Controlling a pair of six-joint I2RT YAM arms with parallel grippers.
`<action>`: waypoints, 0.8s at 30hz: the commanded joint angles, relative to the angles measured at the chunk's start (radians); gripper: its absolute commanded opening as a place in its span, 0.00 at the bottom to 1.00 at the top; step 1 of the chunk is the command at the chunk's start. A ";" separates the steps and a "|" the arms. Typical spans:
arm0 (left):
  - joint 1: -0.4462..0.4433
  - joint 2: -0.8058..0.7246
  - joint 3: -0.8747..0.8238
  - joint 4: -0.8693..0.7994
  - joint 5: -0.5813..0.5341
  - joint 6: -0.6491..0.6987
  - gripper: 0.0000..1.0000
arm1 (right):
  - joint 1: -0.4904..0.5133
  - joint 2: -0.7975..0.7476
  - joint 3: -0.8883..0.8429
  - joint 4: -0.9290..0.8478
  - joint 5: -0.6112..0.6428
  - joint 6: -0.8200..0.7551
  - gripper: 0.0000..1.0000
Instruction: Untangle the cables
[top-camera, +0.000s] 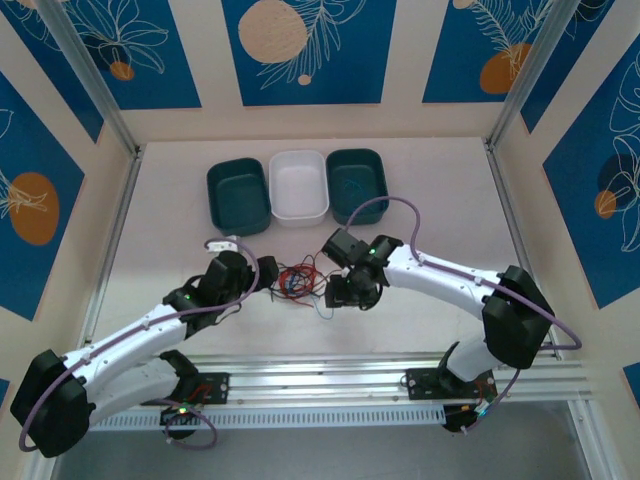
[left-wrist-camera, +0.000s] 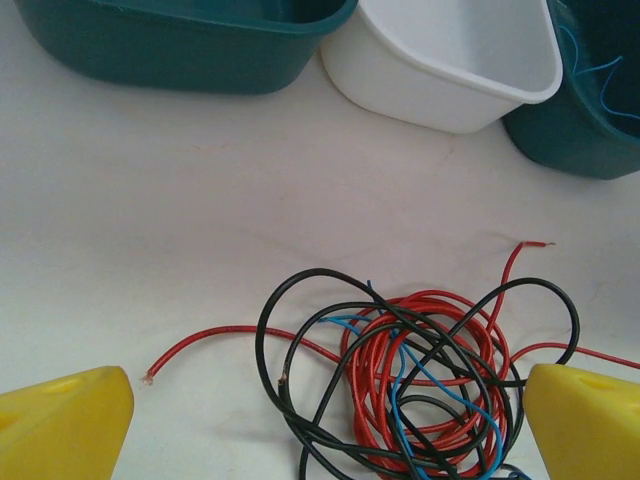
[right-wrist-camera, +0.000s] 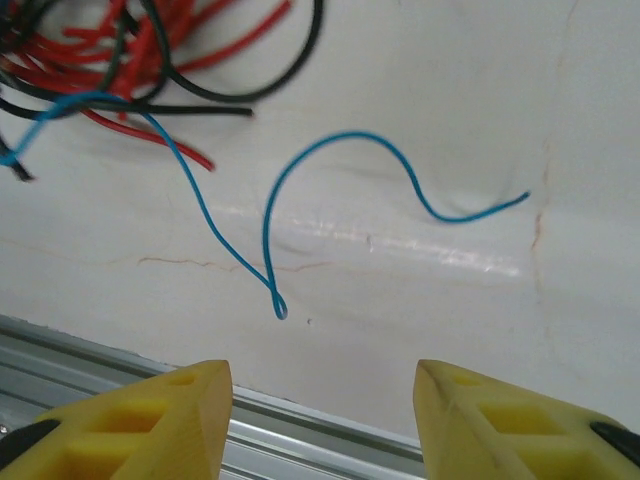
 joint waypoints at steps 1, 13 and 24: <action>0.008 0.004 -0.005 0.024 0.009 -0.025 1.00 | 0.011 -0.004 -0.028 0.077 -0.060 0.092 0.51; 0.008 -0.002 -0.027 0.029 0.015 -0.051 1.00 | -0.006 0.139 -0.026 0.194 -0.094 0.064 0.46; 0.009 0.007 -0.011 0.064 0.027 -0.028 1.00 | 0.008 0.008 0.045 0.098 0.120 -0.019 0.00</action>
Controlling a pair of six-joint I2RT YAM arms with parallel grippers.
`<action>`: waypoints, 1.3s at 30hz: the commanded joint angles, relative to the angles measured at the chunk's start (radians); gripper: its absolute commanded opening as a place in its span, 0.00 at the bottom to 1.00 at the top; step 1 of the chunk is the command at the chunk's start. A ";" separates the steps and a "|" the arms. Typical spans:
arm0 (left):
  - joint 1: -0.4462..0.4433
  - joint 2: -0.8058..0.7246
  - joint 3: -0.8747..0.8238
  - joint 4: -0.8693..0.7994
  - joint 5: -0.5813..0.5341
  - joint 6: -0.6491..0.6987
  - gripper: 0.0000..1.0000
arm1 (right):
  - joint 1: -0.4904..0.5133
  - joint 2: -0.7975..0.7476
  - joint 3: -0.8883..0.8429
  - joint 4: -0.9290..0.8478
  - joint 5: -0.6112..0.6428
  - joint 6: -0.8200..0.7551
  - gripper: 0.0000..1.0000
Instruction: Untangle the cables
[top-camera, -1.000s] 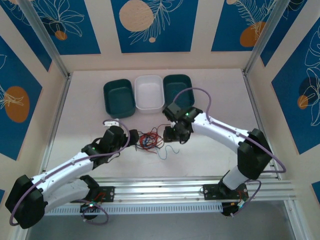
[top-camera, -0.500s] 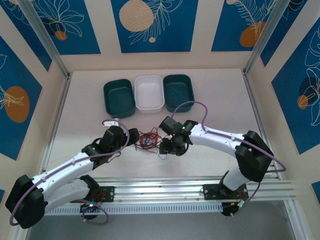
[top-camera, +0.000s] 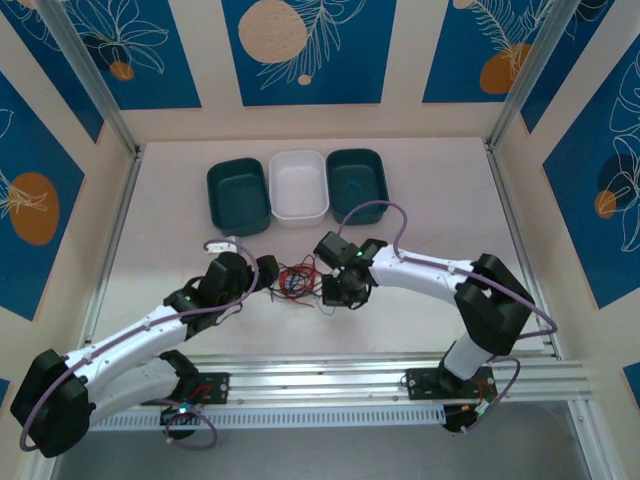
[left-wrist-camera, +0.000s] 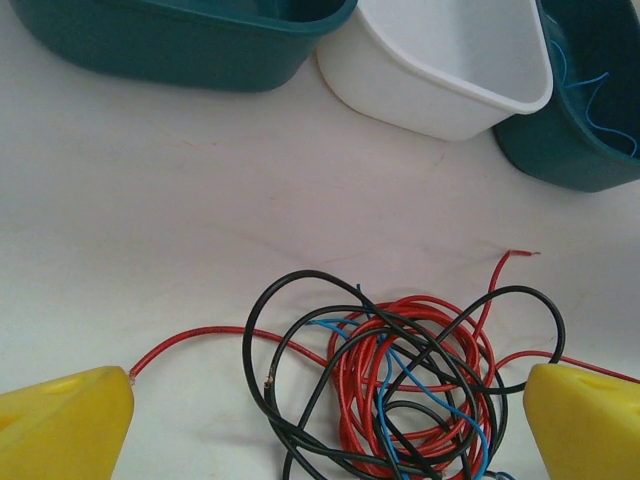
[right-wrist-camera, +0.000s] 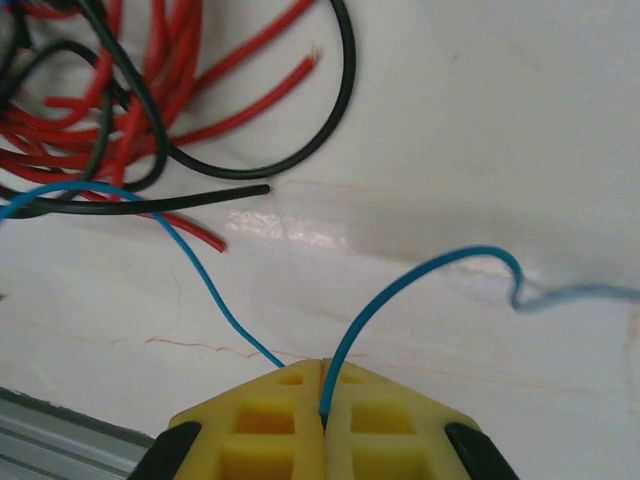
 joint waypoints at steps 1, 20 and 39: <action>0.008 0.008 0.013 0.028 0.023 0.022 1.00 | 0.012 -0.121 0.063 -0.047 0.138 -0.062 0.00; 0.010 0.082 0.040 0.122 0.139 0.114 1.00 | 0.005 -0.351 0.311 0.079 0.356 -0.400 0.00; -0.167 0.302 0.052 0.623 0.284 0.501 1.00 | -0.070 -0.287 0.488 0.047 0.232 -0.446 0.00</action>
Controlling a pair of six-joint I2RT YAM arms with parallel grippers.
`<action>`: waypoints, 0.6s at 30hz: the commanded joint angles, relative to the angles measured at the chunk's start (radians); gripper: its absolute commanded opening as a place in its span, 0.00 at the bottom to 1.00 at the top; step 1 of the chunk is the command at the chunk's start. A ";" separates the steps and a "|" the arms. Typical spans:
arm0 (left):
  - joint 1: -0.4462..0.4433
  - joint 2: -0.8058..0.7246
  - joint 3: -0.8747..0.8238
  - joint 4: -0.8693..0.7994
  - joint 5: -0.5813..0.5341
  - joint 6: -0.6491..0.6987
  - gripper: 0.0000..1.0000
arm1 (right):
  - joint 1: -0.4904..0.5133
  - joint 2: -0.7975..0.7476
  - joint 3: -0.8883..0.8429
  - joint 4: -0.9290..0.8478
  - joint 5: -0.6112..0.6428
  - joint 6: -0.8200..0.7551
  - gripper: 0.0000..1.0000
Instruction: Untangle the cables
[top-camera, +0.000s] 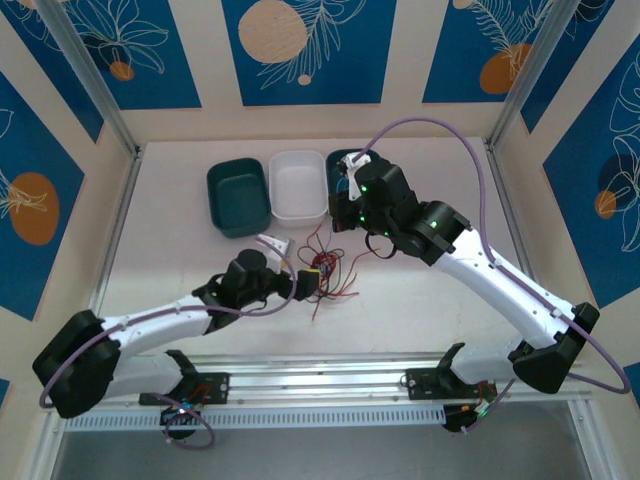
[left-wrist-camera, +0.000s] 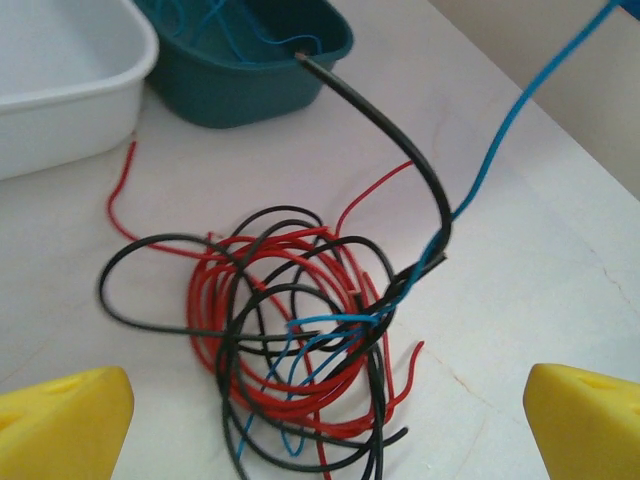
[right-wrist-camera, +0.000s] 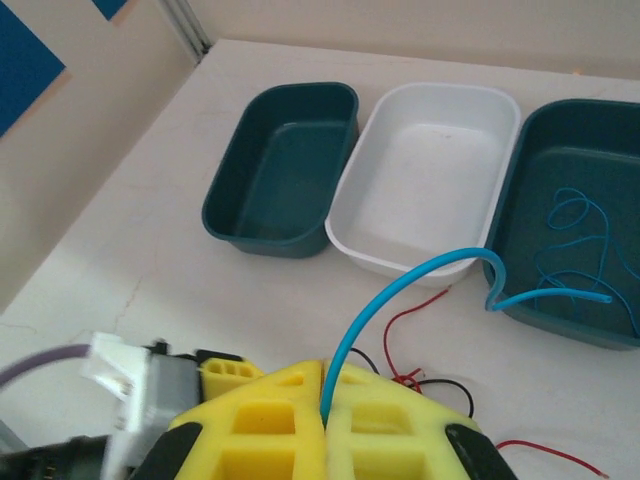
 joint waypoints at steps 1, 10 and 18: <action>-0.041 0.067 0.035 0.173 -0.034 0.075 1.00 | -0.003 -0.003 0.048 0.012 -0.033 -0.018 0.00; -0.108 0.279 0.054 0.481 -0.217 0.100 1.00 | -0.003 0.001 0.054 0.012 -0.054 0.009 0.00; -0.105 0.391 0.089 0.491 -0.300 -0.025 0.88 | 0.000 -0.001 0.103 -0.025 -0.041 -0.011 0.00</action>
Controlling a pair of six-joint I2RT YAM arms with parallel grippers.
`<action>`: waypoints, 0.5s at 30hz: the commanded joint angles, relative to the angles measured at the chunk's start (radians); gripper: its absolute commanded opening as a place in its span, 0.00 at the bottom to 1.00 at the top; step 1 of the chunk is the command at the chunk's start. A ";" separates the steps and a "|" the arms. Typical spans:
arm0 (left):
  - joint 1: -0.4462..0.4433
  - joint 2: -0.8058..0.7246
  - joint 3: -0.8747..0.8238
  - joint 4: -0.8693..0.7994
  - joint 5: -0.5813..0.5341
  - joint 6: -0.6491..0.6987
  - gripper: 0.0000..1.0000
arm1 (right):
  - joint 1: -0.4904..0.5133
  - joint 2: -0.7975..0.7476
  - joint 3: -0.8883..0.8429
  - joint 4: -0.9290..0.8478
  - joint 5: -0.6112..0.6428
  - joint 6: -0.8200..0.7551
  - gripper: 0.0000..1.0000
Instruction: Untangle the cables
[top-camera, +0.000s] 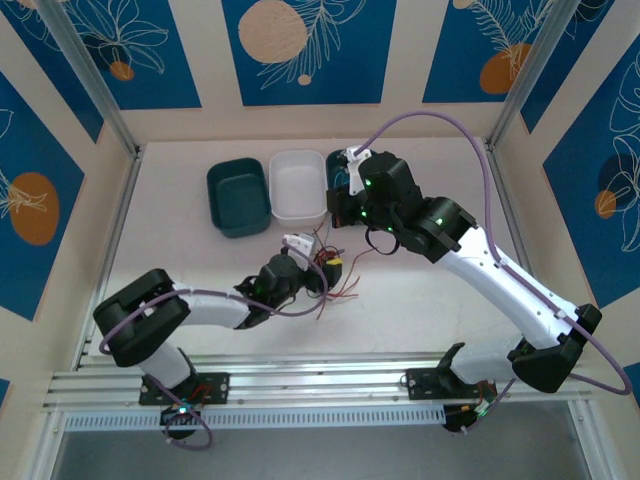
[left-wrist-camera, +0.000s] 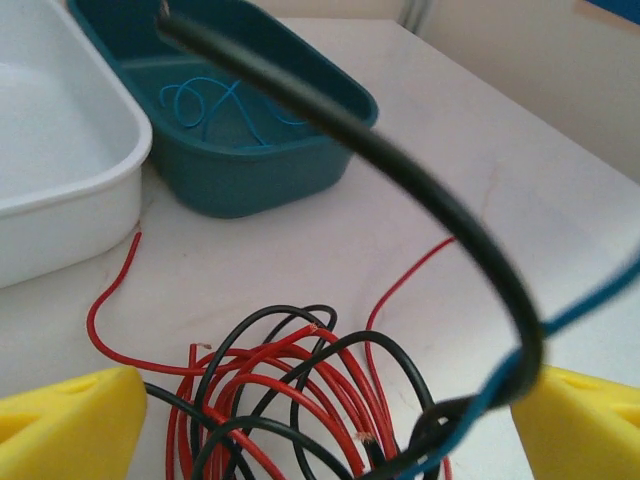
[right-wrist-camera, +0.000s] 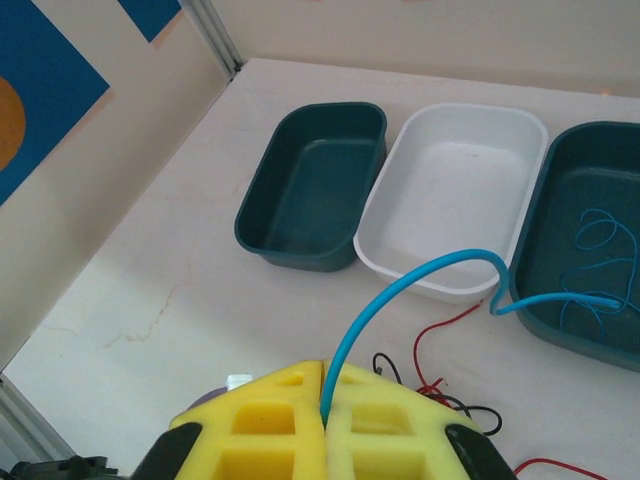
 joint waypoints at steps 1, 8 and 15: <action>-0.004 0.033 0.022 0.082 -0.022 -0.074 0.87 | 0.000 -0.010 0.050 -0.013 0.006 -0.018 0.00; 0.022 0.091 0.035 0.009 0.016 -0.208 0.80 | 0.000 -0.017 0.092 -0.038 0.032 -0.051 0.00; 0.023 0.106 0.042 -0.135 0.011 -0.277 0.77 | 0.001 -0.019 0.172 -0.059 0.053 -0.108 0.00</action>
